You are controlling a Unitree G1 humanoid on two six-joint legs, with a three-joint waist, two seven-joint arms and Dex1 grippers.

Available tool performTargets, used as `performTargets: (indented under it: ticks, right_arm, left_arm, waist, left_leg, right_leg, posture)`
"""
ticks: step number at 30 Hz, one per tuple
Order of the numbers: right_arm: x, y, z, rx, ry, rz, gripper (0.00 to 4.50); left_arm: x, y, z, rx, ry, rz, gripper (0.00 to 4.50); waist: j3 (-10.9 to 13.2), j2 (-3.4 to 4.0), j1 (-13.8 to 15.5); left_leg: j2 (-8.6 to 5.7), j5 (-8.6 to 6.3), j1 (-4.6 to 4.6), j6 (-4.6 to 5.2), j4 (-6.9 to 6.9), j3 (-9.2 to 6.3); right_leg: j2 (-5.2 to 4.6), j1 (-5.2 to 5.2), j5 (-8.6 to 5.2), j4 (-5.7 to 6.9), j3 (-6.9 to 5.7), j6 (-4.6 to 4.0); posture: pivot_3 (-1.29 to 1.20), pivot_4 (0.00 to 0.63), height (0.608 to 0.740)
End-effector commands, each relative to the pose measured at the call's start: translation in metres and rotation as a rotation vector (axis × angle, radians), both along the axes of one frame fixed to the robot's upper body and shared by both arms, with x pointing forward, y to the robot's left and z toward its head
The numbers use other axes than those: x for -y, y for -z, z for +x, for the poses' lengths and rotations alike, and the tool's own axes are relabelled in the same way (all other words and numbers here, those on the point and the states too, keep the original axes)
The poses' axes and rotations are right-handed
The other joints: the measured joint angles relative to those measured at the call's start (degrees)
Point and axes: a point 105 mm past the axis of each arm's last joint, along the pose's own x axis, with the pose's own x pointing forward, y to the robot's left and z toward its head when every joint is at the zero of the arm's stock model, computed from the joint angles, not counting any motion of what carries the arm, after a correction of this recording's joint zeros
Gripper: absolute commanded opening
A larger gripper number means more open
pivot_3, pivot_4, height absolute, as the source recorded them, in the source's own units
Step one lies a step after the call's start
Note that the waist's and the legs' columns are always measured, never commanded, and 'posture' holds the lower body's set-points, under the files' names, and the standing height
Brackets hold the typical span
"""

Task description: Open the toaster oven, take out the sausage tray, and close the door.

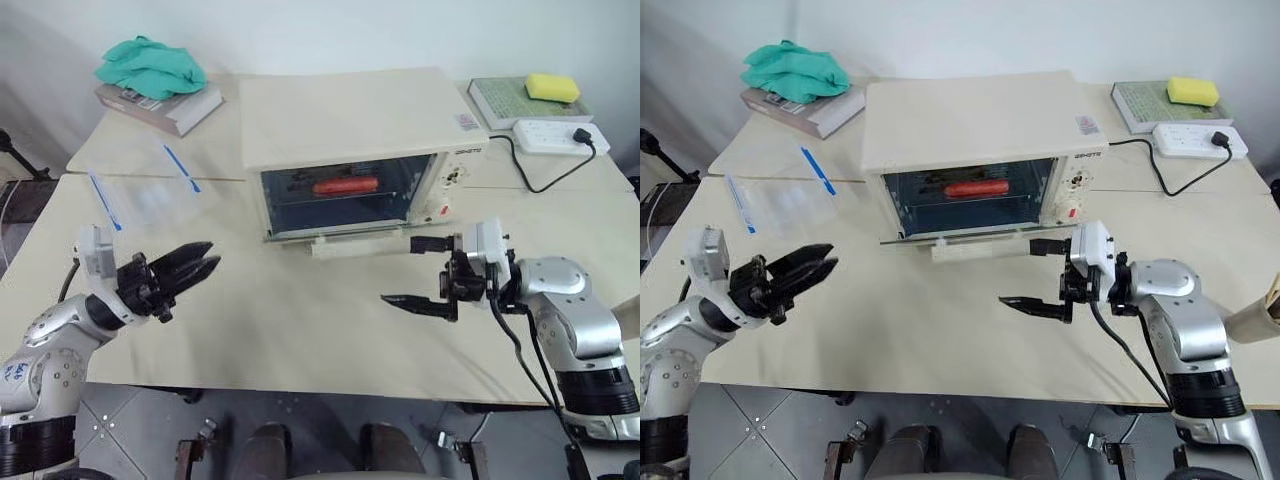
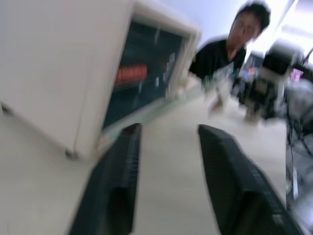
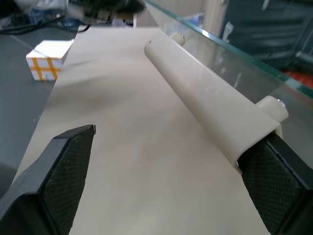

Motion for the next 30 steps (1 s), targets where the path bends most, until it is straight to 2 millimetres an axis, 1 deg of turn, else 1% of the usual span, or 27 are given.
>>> performTargets:
  ticks: [1, 2, 3, 6, 9, 10, 12, 15, 16, 19, 22, 25, 28, 30]
  right_arm:
    - [-0.008, -0.001, -0.013, 0.062, -0.042, -0.024, 4.50]
    - [-0.007, -0.002, -0.013, 0.061, -0.030, -0.013, 4.50]
    - [-0.005, -0.001, -0.014, 0.061, -0.016, -0.009, 4.50]
    - [0.001, 0.003, -0.017, 0.059, 0.005, -0.023, 4.50]
    - [0.003, 0.004, -0.017, 0.063, 0.016, -0.030, 4.50]
    - [0.003, 0.003, -0.015, 0.072, 0.030, -0.028, 4.50]
    - [0.004, 0.002, -0.013, 0.085, 0.049, -0.026, 4.50]
    - [0.006, 0.002, -0.010, 0.113, 0.081, -0.023, 4.50]
    - [0.006, 0.001, -0.010, 0.121, 0.089, -0.023, 4.50]
    - [0.010, 0.002, -0.008, 0.137, 0.130, -0.015, 4.50]
    - [0.018, 0.005, -0.008, 0.145, 0.178, -0.014, 4.50]
    - [0.036, 0.014, -0.012, 0.125, 0.269, -0.009, 4.50]
    - [0.063, 0.028, -0.022, 0.099, 0.354, -0.059, 4.50]
    - [0.077, 0.032, -0.024, 0.102, 0.401, -0.086, 4.50]
  left_arm:
    - [0.003, -0.016, 0.009, 0.078, 0.021, -0.017, 0.48]
    - [0.004, -0.016, 0.013, 0.082, 0.024, -0.015, 0.17]
    - [0.008, -0.016, 0.020, 0.089, 0.031, -0.011, 0.02]
    - [0.023, -0.013, 0.038, 0.108, 0.061, 0.023, 0.02]
    - [0.039, -0.009, 0.044, 0.117, 0.119, 0.033, 0.02]
    - [0.052, -0.003, 0.048, 0.116, 0.147, 0.043, 0.02]
    - [0.069, 0.005, 0.052, 0.121, 0.181, 0.073, 0.02]
    - [0.090, 0.016, 0.056, 0.125, 0.217, 0.104, 0.02]
    - [0.093, 0.019, 0.056, 0.124, 0.225, 0.109, 0.02]
    - [0.100, 0.026, 0.054, 0.120, 0.259, 0.123, 0.02]
    - [0.101, 0.029, 0.052, 0.100, 0.274, 0.110, 0.02]
    - [0.099, 0.036, 0.047, 0.045, 0.314, 0.094, 0.02]
    - [0.093, 0.051, 0.046, 0.021, 0.313, 0.150, 0.02]
    - [0.091, 0.055, 0.047, 0.020, 0.304, 0.169, 0.02]
  waist:
    - [0.0, -0.01, -0.2]
    - [0.0, -0.01, -0.2]
    - [0.0, -0.01, -0.2]
    - [0.0, -0.05, 0.3]
    - [0.0, -0.07, 0.5]
    - [0.0, -0.07, 0.5]
    - [0.1, -0.09, 0.7]
    - [0.1, -0.12, 0.9]
    - [0.1, -0.12, 0.9]
    - [0.1, -0.15, 0.9]
    - [0.1, -0.16, 1.0]
    - [0.1, -0.18, 1.3]
    - [0.1, -0.18, 1.2]
    - [0.1, -0.19, 1.1]
  left_leg:
    - [-0.01, 0.00, 0.00, 0.00, 0.00, 0.02]
    - [-0.02, 0.00, 0.00, 0.00, 0.00, 0.04]
    - [-0.03, 0.00, 0.00, 0.00, -0.01, 0.04]
    - [-0.03, 0.00, 0.00, 0.00, -0.02, -0.01]
    - [-0.05, -0.01, -0.02, 0.02, -0.02, 0.02]
    - [-0.04, -0.02, -0.02, 0.02, -0.02, 0.02]
    - [-0.04, -0.02, -0.02, 0.02, -0.02, 0.03]
    - [-0.04, -0.02, -0.03, 0.02, 0.04, 0.04]
    - [-0.04, -0.02, -0.03, 0.02, 0.04, 0.04]
    - [-0.03, -0.02, -0.03, 0.02, 0.04, 0.06]
    - [-0.04, -0.02, -0.03, 0.02, 0.08, 0.07]
    - [-0.05, -0.02, -0.03, 0.02, 0.12, 0.05]
    - [-0.06, -0.03, -0.01, 0.04, 0.09, 0.03]
    - [-0.06, -0.03, 0.00, 0.04, 0.11, 0.05]
  right_leg:
    - [0.00, 0.01, 0.00, -0.02, 0.00, 0.00]
    - [-0.01, 0.01, 0.00, -0.01, 0.01, 0.01]
    - [-0.02, 0.01, 0.01, -0.01, 0.00, 0.01]
    - [-0.02, 0.03, 0.01, -0.02, -0.11, 0.02]
    - [-0.02, 0.03, 0.03, -0.06, -0.12, 0.06]
    - [-0.02, 0.02, 0.04, -0.06, -0.13, 0.07]
    - [-0.03, 0.02, 0.04, -0.06, -0.15, 0.08]
    - [-0.03, 0.03, 0.04, -0.06, -0.16, 0.08]
    - [-0.03, 0.03, 0.04, -0.06, -0.16, 0.08]
    - [-0.03, 0.02, 0.04, -0.04, -0.16, 0.08]
    - [-0.04, 0.03, 0.04, -0.04, -0.16, 0.08]
    - [-0.05, 0.07, 0.04, -0.04, -0.16, 0.08]
    - [-0.07, 0.12, 0.05, -0.06, -0.22, 0.09]
    - [-0.07, 0.11, 0.05, -0.05, -0.22, 0.09]
  posture:
    - [0.00, 0.150, 0.740]
    - [0.00, 0.150, 0.740]
    - [0.00, 0.150, 0.740]
    - [0.00, 0.150, 0.740]
    - [0.00, 0.150, 0.740]
    - [0.00, 0.150, 0.740]
    - [0.00, 0.150, 0.740]
    - [0.00, 0.150, 0.740]
    - [0.00, 0.150, 0.740]
    - [0.00, 0.150, 0.740]
    - [0.00, 0.150, 0.740]
    - [0.00, 0.150, 0.740]
    - [0.00, 0.150, 0.740]
    - [0.00, 0.150, 0.740]
